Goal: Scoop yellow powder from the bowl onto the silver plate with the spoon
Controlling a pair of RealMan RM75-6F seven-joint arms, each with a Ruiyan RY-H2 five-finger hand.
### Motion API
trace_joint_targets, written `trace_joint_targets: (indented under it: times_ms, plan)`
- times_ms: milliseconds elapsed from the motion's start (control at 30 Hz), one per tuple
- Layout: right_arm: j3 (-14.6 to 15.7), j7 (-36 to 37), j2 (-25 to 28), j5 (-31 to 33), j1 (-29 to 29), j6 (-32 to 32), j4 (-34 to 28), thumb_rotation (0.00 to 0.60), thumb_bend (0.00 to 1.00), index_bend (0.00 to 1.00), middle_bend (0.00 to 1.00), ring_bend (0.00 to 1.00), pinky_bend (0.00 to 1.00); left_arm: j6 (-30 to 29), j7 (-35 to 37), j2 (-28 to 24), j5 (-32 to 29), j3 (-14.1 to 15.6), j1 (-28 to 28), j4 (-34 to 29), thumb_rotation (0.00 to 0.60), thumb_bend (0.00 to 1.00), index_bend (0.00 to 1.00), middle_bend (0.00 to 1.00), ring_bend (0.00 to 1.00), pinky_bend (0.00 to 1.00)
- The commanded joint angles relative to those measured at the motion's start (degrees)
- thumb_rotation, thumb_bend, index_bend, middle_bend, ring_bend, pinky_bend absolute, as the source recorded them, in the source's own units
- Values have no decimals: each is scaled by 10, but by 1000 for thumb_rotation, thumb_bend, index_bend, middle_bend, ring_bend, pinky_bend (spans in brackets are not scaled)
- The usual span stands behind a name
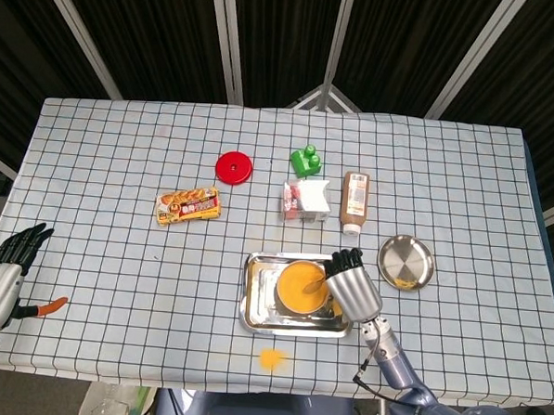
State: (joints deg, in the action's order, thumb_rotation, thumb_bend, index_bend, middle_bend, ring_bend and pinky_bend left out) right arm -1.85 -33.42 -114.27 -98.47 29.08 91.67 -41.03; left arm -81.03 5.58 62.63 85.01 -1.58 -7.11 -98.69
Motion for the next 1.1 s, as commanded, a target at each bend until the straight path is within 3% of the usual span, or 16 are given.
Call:
trace_joint_targets:
  times_ms: [33,533,1100]
  plan:
    - [-1,-2,3,-2,1,1,-5,600,678,805,595,504,504,1,0,0,0,0,0,0,600,0,0,0,0,0]
    - [14,-34,22,-14,-16,0,-38,600,678,805,595,504,504,-1,5,-1,3,1,0,0,600,0,0,0,0,0]
    - [0,-16,-3,-7,-2,-25,6,600,677,806,595,504,504,2,6,-2,0,0,-1,0,600,0,0,0,0,0]
